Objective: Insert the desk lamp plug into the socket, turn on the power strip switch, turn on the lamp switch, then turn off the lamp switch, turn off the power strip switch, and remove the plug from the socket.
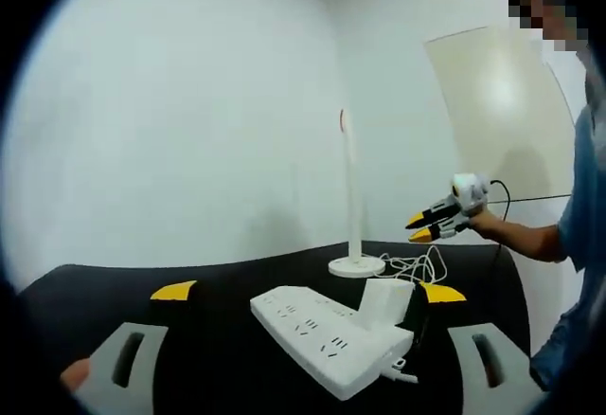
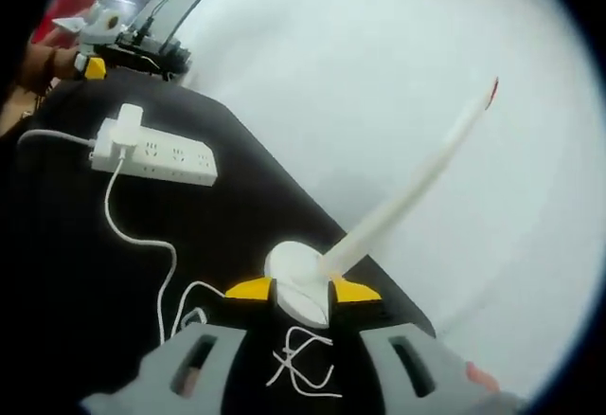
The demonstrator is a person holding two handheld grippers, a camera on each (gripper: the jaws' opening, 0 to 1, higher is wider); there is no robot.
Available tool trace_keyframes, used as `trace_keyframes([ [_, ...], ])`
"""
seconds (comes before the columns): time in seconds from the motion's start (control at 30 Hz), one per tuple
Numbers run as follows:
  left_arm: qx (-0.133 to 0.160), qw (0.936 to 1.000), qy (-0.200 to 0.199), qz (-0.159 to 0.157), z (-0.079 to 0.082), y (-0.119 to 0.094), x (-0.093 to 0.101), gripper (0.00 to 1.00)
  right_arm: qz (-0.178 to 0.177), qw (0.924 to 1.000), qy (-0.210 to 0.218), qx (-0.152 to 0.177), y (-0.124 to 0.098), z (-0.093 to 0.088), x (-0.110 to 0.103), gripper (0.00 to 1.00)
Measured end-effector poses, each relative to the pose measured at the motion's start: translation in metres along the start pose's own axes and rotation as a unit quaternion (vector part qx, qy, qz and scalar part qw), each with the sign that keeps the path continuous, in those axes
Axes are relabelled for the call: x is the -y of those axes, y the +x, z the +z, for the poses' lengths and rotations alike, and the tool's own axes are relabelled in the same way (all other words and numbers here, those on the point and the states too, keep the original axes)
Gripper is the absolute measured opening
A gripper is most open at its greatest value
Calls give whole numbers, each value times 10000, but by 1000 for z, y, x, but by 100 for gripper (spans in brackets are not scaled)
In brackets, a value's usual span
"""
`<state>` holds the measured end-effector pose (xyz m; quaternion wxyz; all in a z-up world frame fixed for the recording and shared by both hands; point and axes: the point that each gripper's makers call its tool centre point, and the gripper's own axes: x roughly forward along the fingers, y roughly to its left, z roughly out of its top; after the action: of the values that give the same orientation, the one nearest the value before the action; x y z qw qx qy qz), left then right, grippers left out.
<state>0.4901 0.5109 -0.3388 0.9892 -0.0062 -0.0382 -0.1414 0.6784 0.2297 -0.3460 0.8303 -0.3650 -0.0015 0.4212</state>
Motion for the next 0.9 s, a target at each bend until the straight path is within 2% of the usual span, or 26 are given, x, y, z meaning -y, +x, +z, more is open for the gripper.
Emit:
trace_keyframes([
  [0.37,-183,9997,-157,9,-21,-5,-1,89,388,9960,771,251,6,-2,-1,27],
  [0.53,-286,9994,-212,19,-32,-6,-1,89,415,9958,777,248,9,-8,3,27],
  [0.67,-286,9992,-267,57,-37,-9,-2,89,553,9915,1124,349,11,-10,4,27],
  [0.9,-263,9992,-298,88,-36,-9,-6,88,669,9854,1477,523,12,-15,11,27],
])
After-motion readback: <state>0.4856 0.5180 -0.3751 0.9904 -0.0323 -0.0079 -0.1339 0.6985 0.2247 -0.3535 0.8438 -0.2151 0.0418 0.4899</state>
